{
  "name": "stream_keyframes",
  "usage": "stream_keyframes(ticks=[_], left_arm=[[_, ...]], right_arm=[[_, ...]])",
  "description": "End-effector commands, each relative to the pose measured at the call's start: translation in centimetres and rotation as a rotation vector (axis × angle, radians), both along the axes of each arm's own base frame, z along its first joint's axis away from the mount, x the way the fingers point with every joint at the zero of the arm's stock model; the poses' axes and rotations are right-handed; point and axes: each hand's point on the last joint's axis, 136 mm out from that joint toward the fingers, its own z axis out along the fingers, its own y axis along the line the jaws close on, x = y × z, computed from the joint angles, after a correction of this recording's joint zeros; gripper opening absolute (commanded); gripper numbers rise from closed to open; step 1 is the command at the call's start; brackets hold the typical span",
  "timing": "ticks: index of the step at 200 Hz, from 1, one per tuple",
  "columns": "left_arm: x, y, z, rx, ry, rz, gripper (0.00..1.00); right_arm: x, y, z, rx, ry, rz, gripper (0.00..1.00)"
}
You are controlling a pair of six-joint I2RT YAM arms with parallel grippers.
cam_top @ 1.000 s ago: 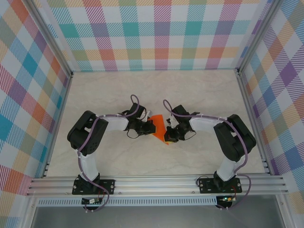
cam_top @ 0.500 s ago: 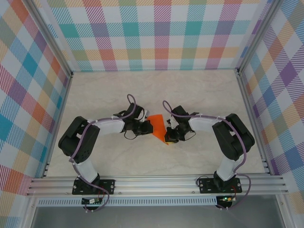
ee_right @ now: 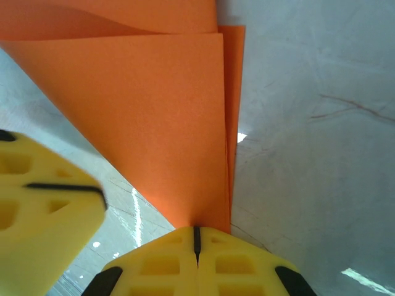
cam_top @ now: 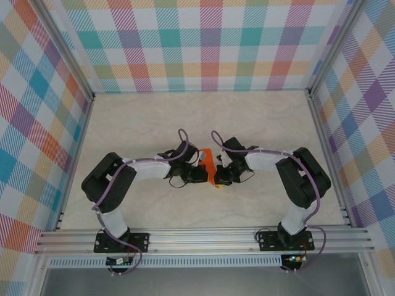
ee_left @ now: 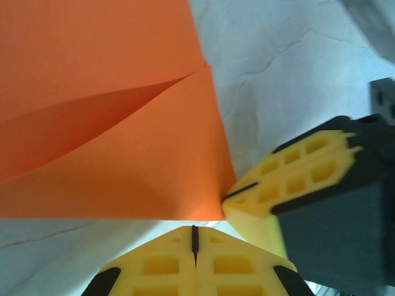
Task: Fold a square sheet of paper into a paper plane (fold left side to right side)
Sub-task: Third fold the triangle at the center of the table.
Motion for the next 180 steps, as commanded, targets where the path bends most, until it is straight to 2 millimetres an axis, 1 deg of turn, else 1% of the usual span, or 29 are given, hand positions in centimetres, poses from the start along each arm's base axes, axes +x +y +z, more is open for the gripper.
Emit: stream_keyframes(ticks=[1,35,106,142,164,180], left_arm=[[0.2,-1.4,0.5,-0.025,-0.008,-0.022,0.00],[0.2,-1.5,0.3,-0.026,-0.004,-0.025,0.00],[-0.1,-2.5,2.0,-0.076,-0.012,-0.064,0.00],[-0.2,-2.1,2.7,-0.061,-0.032,-0.067,0.00],[-0.4,-2.1,2.6,-0.060,-0.030,-0.077,0.00],[-0.5,-2.4,2.0,-0.057,-0.015,-0.085,0.00]], right_arm=[[-2.1,-3.2,-3.3,-0.172,0.071,-0.005,0.00],[-2.1,-3.1,-3.3,-0.173,0.072,-0.004,0.00],[-2.1,-3.2,-3.5,-0.180,0.075,0.000,0.00],[-2.2,-3.3,-3.6,-0.185,0.078,0.002,0.00],[-2.1,-3.3,-3.6,-0.184,0.077,0.000,0.00],[-2.1,-3.2,-3.5,-0.182,0.076,0.001,0.00]])
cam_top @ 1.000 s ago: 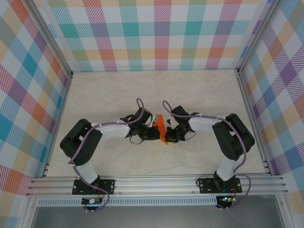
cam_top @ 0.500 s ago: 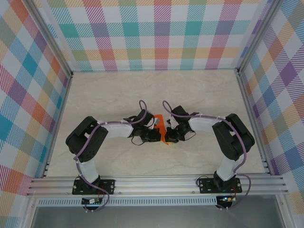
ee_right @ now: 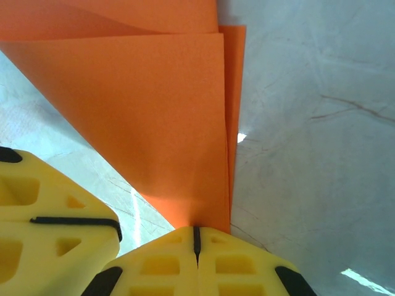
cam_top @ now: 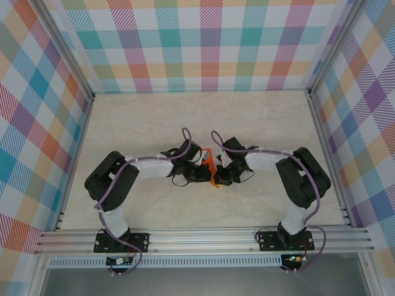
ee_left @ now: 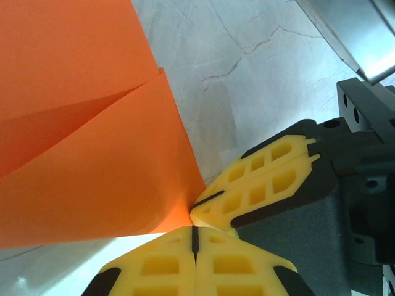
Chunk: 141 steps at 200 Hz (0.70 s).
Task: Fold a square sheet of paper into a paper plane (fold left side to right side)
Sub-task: Third fold the triangle at the center of the table.
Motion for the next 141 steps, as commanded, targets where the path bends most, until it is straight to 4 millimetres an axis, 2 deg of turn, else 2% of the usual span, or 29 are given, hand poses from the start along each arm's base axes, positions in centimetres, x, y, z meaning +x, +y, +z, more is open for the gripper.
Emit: stream_keyframes(ticks=[1,59,141], left_arm=[[-0.5,-0.9,1.0,-0.021,-0.015,-0.046,0.00],[-0.2,-1.5,-0.8,-0.002,0.002,-0.048,0.00],[-0.2,0.4,-3.8,0.111,0.011,-0.028,0.00]], right_arm=[[-2.1,-3.2,-3.4,-0.179,0.078,-0.003,0.00],[-2.2,-3.2,-3.5,-0.179,0.080,0.001,0.00],[-2.3,-3.5,-3.7,-0.192,0.087,0.002,0.00]])
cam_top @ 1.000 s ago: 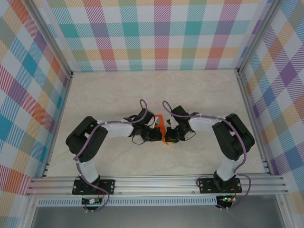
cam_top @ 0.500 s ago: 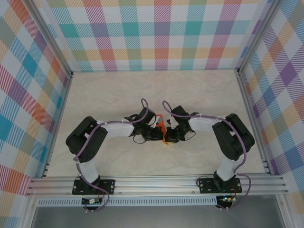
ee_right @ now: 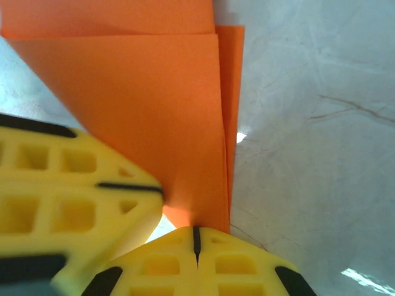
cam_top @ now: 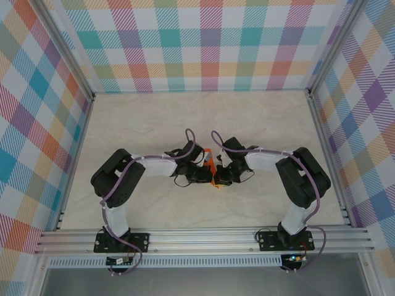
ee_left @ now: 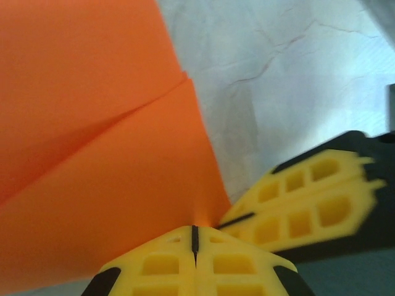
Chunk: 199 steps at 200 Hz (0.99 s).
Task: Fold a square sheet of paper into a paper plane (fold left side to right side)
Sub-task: Third fold the triangle at the center of the table.
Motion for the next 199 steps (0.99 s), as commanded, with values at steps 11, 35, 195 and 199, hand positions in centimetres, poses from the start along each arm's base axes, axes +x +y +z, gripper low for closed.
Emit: stream_keyframes(ticks=[11,35,195,199], left_arm=[[-0.4,0.9,-1.9,0.075,0.004,-0.012,0.00],[-0.1,1.8,-2.2,0.090,0.003,0.001,0.00],[5.6,12.3,-0.7,0.164,-0.017,0.137,0.00],[5.7,12.3,-0.4,0.157,-0.021,0.139,0.00]], right_arm=[[-2.4,-3.5,-3.7,-0.191,0.086,0.004,0.00],[-2.5,-3.5,-3.8,-0.194,0.095,0.005,0.00],[-2.8,-2.8,-3.5,-0.145,0.104,0.019,0.00],[-2.9,-2.7,-3.5,-0.138,0.107,0.019,0.00]])
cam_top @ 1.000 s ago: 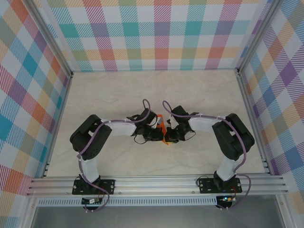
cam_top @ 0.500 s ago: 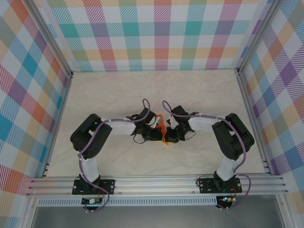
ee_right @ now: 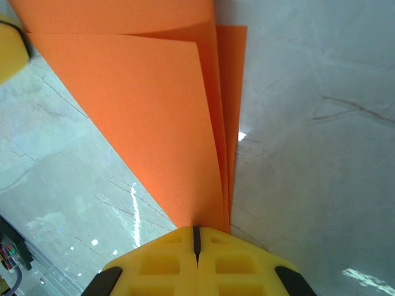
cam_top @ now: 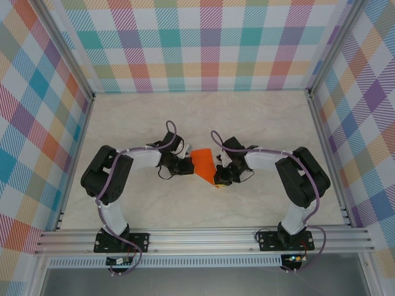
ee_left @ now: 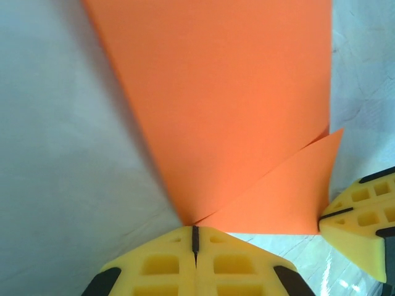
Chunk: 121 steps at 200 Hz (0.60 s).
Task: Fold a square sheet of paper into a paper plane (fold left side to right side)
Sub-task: Third fold the triangle at the center of the table.
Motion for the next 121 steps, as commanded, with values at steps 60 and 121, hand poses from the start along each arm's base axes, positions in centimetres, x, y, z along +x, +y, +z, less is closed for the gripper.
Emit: stream_keyframes(ticks=[60,121], left_arm=[[1.2,3.9,5.8,-0.033,-0.112,0.160,0.30],[1.1,2.4,8.4,-0.208,-0.133,0.311,0.56]], right_arm=[[0.1,-0.3,3.6,0.066,-0.119,-0.006,0.09],[1.8,-3.4,9.1,-0.041,-0.408,0.044,0.56]])
